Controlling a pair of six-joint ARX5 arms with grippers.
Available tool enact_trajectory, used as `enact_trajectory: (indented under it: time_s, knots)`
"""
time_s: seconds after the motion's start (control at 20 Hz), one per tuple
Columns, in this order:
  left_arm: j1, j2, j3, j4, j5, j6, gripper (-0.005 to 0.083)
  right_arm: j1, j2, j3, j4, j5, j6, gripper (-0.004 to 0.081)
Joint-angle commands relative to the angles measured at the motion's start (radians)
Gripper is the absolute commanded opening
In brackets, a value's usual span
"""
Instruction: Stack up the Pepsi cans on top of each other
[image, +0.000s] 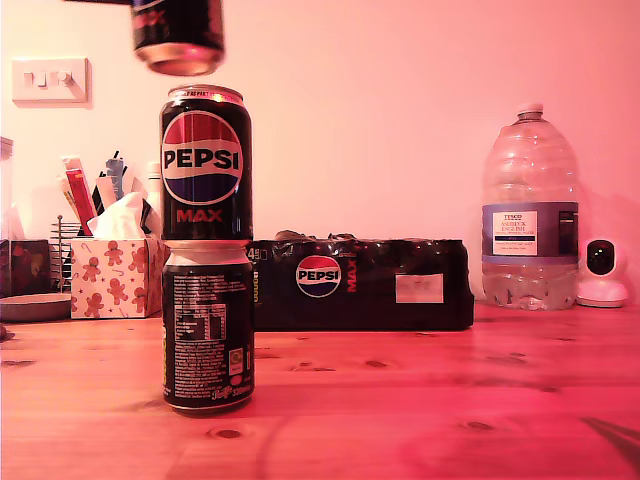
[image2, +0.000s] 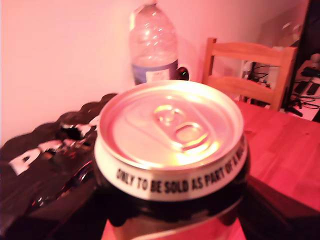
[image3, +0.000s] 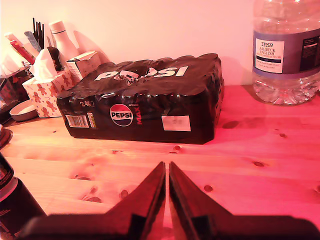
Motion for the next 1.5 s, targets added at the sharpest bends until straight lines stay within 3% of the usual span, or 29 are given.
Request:
enact_trajectory:
  time_s: [0.0,1.2,1.45]
  knots:
    - [-0.013,0.012,0.026,0.051,-0.005,0.01,0.0245,-0.003,0.004,-0.015,0.011,-0.002,0.005,-0.0013]
    - [-0.051,0.062,0.026,-0.016,-0.021,0.024,0.0254,-0.003,0.004,-0.015,0.011,-0.008,0.005,-0.0013]
    - [-0.06,0.062,0.025,-0.048,-0.064,0.042,0.0254,-0.003,0.004,-0.015,0.011,-0.009,0.005,-0.0013]
